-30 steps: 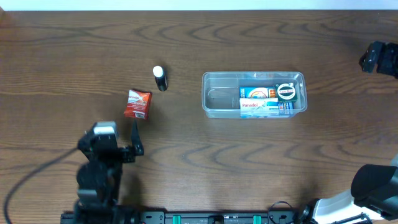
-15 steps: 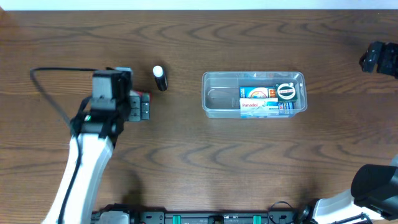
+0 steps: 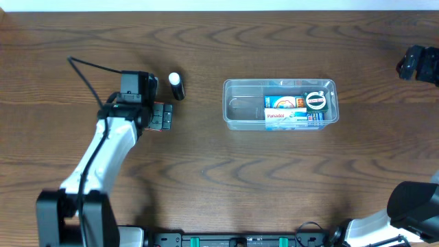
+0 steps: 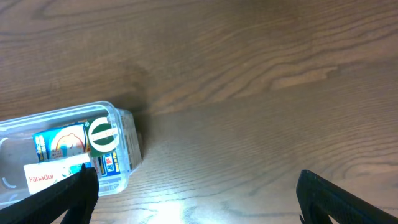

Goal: Pack container
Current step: 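Move the left gripper over the red Panadol ActiFast box, then lower the left gripper and grasp the red Panadol box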

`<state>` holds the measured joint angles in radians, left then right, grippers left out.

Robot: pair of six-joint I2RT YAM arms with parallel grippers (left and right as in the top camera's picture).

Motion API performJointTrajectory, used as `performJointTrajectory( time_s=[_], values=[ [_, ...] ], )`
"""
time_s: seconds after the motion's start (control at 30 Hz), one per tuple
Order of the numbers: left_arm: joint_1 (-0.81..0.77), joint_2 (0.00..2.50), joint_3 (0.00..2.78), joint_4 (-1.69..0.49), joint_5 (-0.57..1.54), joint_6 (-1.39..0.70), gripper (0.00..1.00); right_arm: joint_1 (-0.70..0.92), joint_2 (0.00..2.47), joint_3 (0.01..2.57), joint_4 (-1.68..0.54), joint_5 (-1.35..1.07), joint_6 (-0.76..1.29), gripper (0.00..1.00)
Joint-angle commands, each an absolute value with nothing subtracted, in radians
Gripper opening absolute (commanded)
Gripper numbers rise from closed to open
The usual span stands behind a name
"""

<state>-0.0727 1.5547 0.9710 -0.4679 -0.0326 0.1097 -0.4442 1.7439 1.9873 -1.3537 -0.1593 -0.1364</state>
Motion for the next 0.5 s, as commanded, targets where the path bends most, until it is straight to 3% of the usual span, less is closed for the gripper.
performJointTrajectory(
  time_s=[0.0, 0.47],
  values=[
    [-0.065, 1.609, 0.985, -0.435, -0.038, 0.139, 0.98, -0.448, 1.737, 2.001, -1.355, -0.162, -0.136, 0.99],
    [-0.041, 1.760, 0.985, -0.332, -0.038, 0.199, 0.98, -0.448, 1.737, 2.001, -1.355, -0.161, -0.136, 0.99]
  ],
)
